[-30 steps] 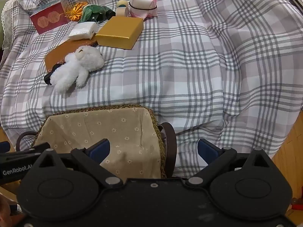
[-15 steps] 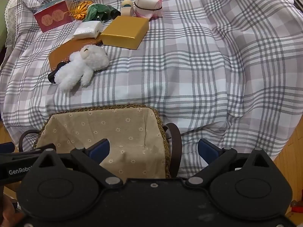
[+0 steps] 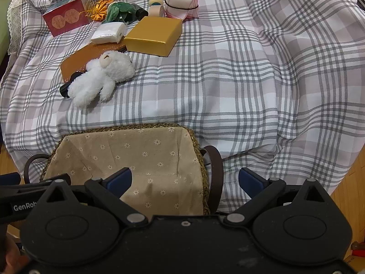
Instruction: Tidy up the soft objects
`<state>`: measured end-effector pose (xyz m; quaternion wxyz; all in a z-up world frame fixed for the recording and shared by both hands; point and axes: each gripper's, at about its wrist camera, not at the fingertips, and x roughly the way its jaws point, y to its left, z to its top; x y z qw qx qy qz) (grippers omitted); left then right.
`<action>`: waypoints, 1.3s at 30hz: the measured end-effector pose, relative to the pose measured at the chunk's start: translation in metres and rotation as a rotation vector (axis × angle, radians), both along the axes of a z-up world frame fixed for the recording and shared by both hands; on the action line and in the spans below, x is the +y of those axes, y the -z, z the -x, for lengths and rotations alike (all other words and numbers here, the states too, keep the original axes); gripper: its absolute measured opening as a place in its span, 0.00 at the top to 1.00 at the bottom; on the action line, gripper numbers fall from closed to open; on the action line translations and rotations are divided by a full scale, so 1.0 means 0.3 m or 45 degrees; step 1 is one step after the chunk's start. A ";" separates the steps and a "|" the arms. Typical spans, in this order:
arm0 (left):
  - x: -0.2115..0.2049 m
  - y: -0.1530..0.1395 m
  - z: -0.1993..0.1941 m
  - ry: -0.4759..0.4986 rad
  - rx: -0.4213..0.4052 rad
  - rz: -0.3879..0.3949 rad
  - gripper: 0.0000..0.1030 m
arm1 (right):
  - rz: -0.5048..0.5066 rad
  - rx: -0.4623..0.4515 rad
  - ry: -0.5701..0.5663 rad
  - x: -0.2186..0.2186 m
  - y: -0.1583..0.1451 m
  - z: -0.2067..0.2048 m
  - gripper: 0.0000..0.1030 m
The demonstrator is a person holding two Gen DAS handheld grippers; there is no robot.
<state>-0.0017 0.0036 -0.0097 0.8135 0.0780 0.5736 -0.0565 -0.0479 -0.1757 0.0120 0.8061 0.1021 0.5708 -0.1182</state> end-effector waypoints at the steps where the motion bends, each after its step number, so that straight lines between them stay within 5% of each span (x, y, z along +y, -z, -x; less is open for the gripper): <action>1: 0.000 -0.001 -0.001 -0.001 0.001 0.000 0.03 | 0.001 0.000 -0.001 0.001 0.000 -0.001 0.03; 39: 0.013 0.011 -0.004 -0.033 0.030 0.030 0.03 | 0.007 -0.007 -0.017 0.019 -0.003 0.003 0.01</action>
